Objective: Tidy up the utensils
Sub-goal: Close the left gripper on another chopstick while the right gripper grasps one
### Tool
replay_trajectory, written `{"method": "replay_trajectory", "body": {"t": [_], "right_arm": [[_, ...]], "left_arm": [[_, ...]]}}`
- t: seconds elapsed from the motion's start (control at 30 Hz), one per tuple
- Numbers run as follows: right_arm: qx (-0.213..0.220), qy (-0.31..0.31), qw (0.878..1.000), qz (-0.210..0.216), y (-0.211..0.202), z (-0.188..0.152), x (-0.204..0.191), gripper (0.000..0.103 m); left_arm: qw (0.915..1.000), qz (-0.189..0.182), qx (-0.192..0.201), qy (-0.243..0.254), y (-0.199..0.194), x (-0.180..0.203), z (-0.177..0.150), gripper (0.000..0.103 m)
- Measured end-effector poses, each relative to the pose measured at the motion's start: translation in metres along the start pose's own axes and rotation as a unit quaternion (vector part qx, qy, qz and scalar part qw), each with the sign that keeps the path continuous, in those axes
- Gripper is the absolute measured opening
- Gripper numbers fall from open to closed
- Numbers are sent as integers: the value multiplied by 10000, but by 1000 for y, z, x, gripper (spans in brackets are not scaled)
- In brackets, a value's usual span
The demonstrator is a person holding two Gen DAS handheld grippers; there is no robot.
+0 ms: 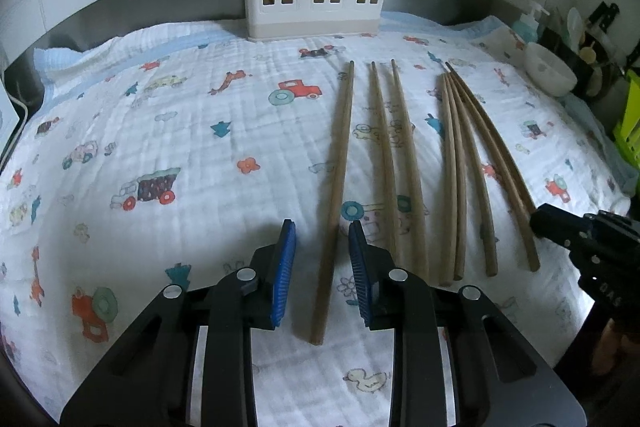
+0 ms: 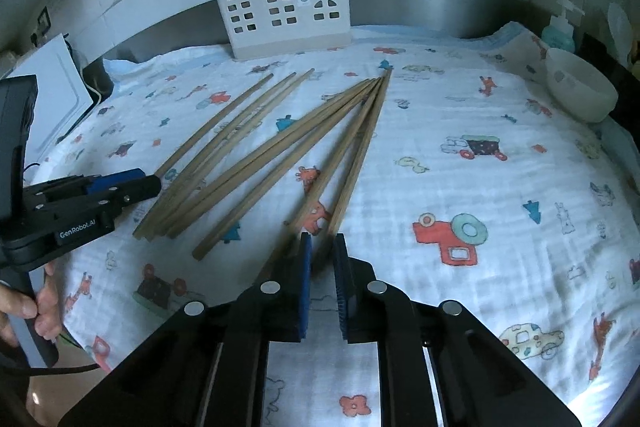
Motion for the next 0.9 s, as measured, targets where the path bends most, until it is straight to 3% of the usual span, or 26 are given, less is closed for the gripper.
{"method": "replay_trajectory", "body": {"t": [0.07,0.4,0.5,0.67,0.9], "right_arm": [[21,25,9999,-135,-1,-1,3,10],[55,51,9998,-194,1,1,8,9],[59,59,9997,-215,0,0,9,9],[159,95,9994,-303,-9,2,14,8],[742,-11,9959,-514,-60,23,26,7]], "left_arm": [[10000,75,23,-15,0,-2,0,23],[9997,185,121,-130,1,0,2,22],[9995,306,97,-66,2,-2,4,13],[9997,63,66,-220,1,-7,7,10],[9982,-385,310,-327,-14,-9,12,4]]}}
Point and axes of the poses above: each gripper's, at about its wrist camera, not at the fingertips, and y roughly the way its jaws point, x to its right, z to its top, the point moved 7 cm from there along y, roughly the way its jaws point, and after that the axes turned 13 degrees about -x, right-handed, at the moved point
